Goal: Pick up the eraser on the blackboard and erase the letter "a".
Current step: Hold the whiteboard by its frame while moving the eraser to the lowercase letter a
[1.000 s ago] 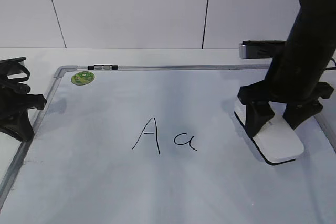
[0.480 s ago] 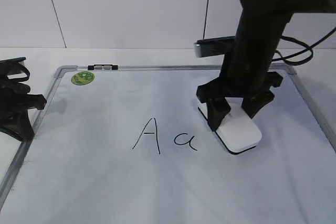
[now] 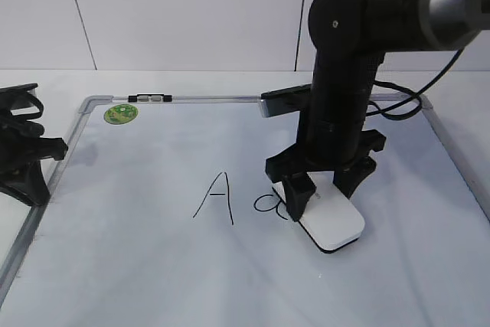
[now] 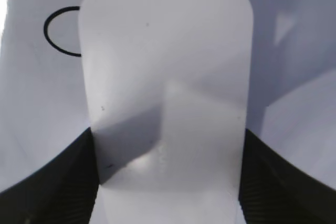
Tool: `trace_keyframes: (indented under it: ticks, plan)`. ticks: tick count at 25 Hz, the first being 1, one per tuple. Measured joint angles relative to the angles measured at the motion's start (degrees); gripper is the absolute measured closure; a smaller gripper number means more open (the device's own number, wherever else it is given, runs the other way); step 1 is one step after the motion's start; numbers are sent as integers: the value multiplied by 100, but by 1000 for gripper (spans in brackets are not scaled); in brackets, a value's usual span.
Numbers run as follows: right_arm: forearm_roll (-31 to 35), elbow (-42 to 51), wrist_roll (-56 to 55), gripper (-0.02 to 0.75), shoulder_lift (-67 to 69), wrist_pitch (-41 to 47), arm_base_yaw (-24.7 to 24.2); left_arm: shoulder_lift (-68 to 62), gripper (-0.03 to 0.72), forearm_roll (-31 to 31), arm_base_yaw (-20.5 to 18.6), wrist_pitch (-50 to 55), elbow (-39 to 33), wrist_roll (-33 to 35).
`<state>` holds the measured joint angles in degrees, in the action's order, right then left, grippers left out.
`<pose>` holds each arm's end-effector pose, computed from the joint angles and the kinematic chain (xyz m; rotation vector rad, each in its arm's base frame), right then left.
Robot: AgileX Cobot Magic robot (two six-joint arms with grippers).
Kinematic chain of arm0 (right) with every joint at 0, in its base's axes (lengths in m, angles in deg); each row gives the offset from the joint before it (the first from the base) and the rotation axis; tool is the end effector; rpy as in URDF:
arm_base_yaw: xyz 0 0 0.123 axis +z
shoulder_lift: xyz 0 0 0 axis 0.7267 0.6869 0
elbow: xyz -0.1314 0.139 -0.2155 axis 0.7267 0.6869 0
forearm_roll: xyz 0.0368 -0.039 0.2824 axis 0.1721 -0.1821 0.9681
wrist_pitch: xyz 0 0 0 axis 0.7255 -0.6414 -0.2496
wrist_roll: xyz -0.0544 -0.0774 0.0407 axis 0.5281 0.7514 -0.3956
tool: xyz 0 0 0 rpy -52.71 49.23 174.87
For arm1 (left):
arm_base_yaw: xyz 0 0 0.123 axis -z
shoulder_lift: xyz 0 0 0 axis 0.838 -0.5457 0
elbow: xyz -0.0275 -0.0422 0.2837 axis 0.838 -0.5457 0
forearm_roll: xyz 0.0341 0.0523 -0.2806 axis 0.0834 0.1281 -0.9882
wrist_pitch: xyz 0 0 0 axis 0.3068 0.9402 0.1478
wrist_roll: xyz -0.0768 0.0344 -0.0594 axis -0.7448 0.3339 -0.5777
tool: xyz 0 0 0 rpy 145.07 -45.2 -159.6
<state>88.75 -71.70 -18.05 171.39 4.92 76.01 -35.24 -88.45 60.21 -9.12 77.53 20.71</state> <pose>0.3625 0.2114 0.1617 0.7568 -2.9681 -0.0645 0.3637 -0.0383 0.1170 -0.1043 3.0668 -0.2714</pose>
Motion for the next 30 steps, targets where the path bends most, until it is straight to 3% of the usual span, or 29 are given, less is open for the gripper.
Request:
trace_keyframes:
  ticks: [30]
  plan:
    - [423,-9,188,196,183,0,208,0,660,0,0,0,0,0]
